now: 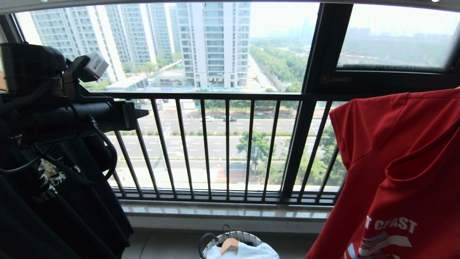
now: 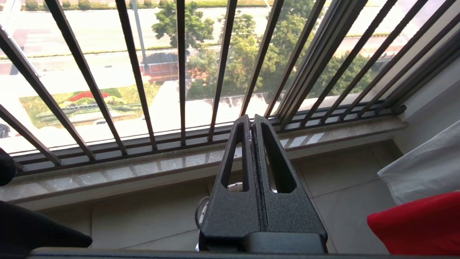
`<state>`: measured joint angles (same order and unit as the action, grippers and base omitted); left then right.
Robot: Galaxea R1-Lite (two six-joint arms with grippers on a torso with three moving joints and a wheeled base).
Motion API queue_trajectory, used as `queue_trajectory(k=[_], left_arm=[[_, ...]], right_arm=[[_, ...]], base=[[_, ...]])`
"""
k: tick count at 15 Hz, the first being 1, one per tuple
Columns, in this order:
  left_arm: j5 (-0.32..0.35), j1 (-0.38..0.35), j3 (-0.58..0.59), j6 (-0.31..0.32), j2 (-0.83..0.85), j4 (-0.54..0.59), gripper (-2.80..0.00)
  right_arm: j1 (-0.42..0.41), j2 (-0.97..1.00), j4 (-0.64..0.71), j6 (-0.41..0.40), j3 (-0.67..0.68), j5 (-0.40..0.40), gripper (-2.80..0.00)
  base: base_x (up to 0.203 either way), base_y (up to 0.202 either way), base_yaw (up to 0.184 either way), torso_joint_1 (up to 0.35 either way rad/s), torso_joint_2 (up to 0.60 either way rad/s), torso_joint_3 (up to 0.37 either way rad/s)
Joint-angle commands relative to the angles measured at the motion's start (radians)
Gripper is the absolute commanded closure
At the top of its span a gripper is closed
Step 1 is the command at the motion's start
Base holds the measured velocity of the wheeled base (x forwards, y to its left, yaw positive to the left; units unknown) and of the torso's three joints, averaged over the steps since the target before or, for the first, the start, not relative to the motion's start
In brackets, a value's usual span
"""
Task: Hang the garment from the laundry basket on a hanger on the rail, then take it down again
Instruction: Hang the clothes on the clothes rack
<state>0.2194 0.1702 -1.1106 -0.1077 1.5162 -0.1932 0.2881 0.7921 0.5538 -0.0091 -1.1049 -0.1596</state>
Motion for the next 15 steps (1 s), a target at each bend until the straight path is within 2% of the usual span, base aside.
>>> queue_trajectory(k=[1,6,15], left_arm=[[0.002,0.000,-0.001,-0.001,-0.001,-0.002,0.00],[0.001,-0.001,-0.001,-0.001,0.002,-0.002,0.00],[0.002,-0.001,-0.001,-0.001,0.015,-0.002,0.00]], right_arm=[[0.000,0.002,0.003,0.000,0.000,-0.001,0.00],[0.000,-0.014,0.003,0.005,0.007,0.005,0.00],[0.007,0.034,-0.034,0.011,0.044,0.121,0.00]], base=[[0.000,0.000,0.000,0.147,-0.32,-0.164],[0.000,0.000,0.000,0.148,-0.30,-0.156],[0.000,0.000,0.000,0.000,0.00,0.000]])
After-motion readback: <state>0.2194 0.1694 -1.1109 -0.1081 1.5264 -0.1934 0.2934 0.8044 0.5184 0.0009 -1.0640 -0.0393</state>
